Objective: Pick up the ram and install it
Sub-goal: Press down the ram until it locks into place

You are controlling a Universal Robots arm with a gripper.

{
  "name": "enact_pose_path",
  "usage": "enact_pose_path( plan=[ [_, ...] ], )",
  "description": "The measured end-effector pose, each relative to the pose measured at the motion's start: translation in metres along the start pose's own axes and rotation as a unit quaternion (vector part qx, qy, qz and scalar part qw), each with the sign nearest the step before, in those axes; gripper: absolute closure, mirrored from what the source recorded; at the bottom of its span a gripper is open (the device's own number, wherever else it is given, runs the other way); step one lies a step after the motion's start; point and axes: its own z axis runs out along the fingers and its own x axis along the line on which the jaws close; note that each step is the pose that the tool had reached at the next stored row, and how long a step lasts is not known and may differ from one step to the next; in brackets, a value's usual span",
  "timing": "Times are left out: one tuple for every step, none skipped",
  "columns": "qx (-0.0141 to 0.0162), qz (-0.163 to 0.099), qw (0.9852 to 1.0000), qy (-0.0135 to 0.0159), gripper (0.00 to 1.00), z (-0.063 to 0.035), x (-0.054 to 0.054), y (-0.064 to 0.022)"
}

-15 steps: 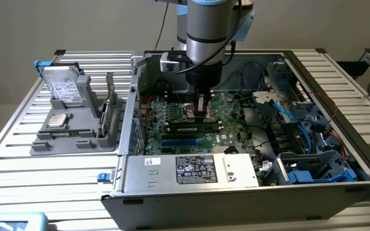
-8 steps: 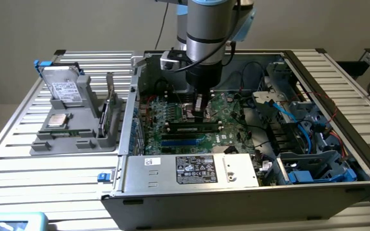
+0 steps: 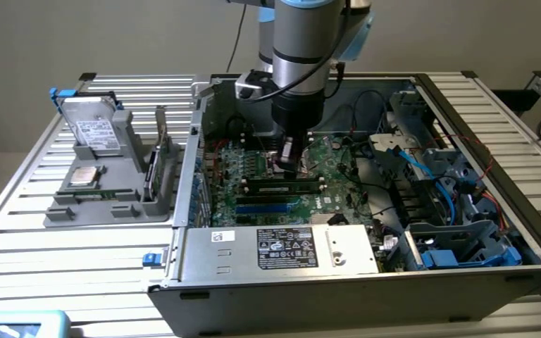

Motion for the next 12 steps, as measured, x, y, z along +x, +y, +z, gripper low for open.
enact_pose_path(
  plan=[
    [-0.0003,0.007,1.0,0.0001,0.89,0.0,0.0,0.0],
    [-0.0005,0.013,0.9999,0.0002,0.89,0.0,0.0,0.0],
    [-0.0008,0.02,0.9998,0.0004,0.89,0.0001,0.0,0.0],
    [-0.0011,0.027,0.9996,0.0005,0.89,0.0001,0.0,0.0],
    [-0.0014,0.034,0.9994,0.0006,0.89,0.0001,0.0,0.0],
    [-0.0017,0.041,0.9992,0.0007,0.89,0.0001,0.0,0.0],
    [-0.002,0.048,0.9989,0.0008,0.89,0.0002,0.0,0.0],
    [-0.0023,0.055,0.9985,0.001,0.89,0.0002,0.0,0.0],
    [-0.0026,0.061,0.9981,0.0011,0.89,0.0002,0.0,0.0],
    [-0.003,0.069,0.9976,0.0012,0.89,0.0002,0.0,0.0],
    [-0.0034,0.076,0.9971,0.0014,0.89,0.0002,0.0,0.0],
    [-0.0038,0.083,0.9966,0.0016,0.89,0.0002,0.0,0.0]
  ],
)
